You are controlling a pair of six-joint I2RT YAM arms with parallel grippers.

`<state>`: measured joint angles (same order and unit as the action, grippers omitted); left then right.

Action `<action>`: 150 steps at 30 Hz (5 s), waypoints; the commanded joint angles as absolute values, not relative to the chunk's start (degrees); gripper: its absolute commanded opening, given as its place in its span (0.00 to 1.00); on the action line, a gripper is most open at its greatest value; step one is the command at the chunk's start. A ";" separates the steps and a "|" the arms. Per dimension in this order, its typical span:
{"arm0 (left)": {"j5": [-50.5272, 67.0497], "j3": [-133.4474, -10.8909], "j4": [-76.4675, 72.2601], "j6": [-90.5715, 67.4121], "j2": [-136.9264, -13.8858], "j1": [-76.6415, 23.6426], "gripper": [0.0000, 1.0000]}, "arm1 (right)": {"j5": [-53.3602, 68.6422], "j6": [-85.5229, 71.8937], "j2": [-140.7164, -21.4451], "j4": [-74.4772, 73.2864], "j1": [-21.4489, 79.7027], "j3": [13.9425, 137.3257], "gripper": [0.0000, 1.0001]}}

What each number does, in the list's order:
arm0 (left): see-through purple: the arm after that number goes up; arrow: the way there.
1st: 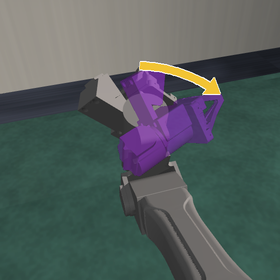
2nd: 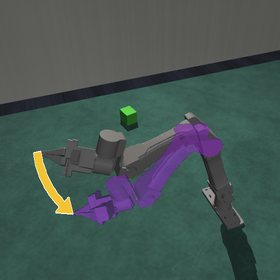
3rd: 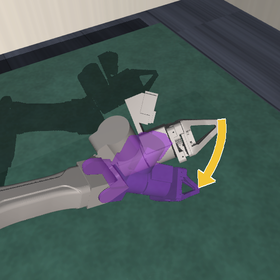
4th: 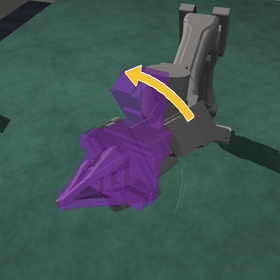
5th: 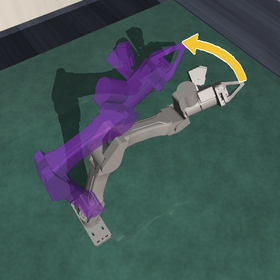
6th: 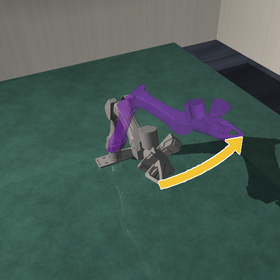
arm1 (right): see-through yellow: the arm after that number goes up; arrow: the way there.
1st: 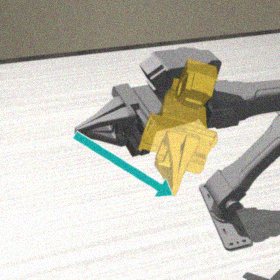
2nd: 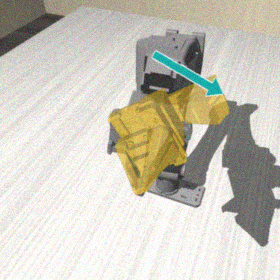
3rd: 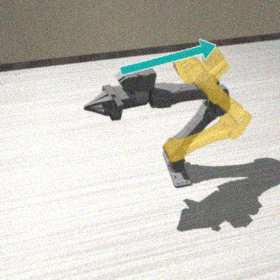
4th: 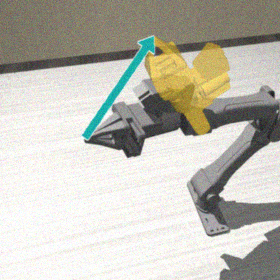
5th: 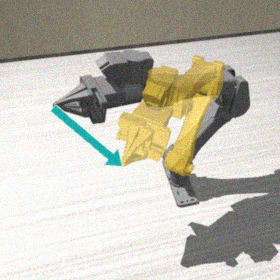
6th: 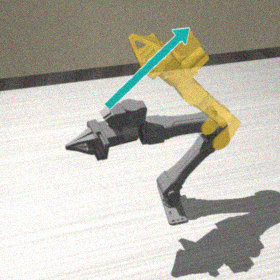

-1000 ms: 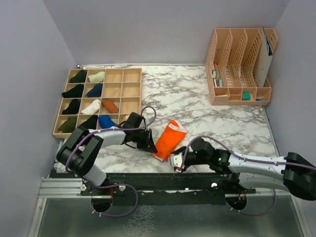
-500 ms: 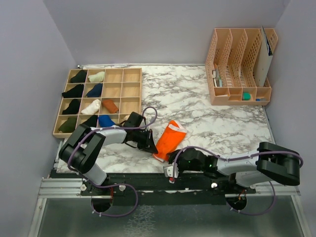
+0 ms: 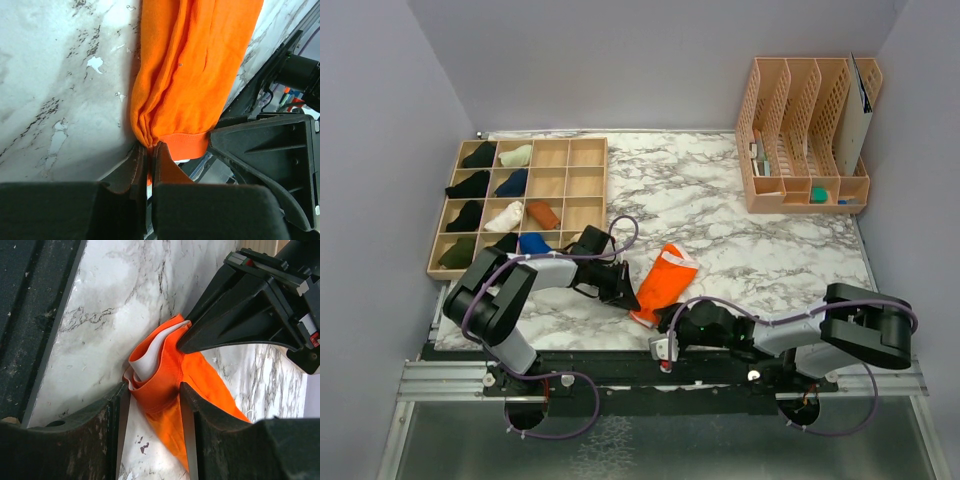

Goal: Roll the underwear
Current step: Roll the underwear to the center of the board.

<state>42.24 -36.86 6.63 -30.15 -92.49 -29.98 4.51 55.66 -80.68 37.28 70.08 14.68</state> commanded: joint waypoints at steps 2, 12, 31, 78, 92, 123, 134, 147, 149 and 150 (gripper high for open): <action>41.66 -36.64 6.40 -29.71 -94.50 -29.38 0.00 | 4.79 55.71 -83.91 38.41 70.58 14.07 0.48; 42.21 -35.79 5.09 -30.74 -94.48 -29.27 0.00 | 1.83 56.63 -87.47 43.92 71.02 13.71 0.40; 35.63 -28.53 -2.16 -40.66 -84.91 -29.18 0.09 | 5.06 33.91 -87.24 57.77 70.66 10.15 0.01; 34.03 -28.28 2.77 -39.71 -86.81 -36.80 0.70 | -0.44 11.57 -99.32 89.55 70.22 -1.32 0.00; 33.68 -29.67 5.09 -37.87 -91.48 -38.76 0.56 | 1.61 14.52 -96.86 81.97 70.18 -0.13 0.00; 18.92 -22.00 3.86 -50.67 -71.48 -30.52 0.00 | 1.19 15.00 -68.05 50.73 70.23 6.00 1.00; 18.13 -18.10 0.93 -59.26 -64.47 -30.41 0.00 | -17.80 3.33 -68.38 25.41 70.22 22.27 1.00; 20.09 -22.31 1.83 -56.24 -68.70 -30.67 0.00 | -15.66 40.05 -88.94 48.86 80.10 20.81 0.83; 20.92 -22.89 1.93 -55.76 -69.34 -30.68 0.00 | -17.15 44.24 -92.27 52.37 81.69 20.73 0.80; 21.47 -23.20 2.04 -55.65 -69.61 -30.68 0.00 | -17.59 45.47 -93.96 54.90 81.85 20.41 0.78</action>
<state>20.08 -21.26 1.61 -57.23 -68.38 -30.59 -14.81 32.01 -88.71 44.51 79.68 21.67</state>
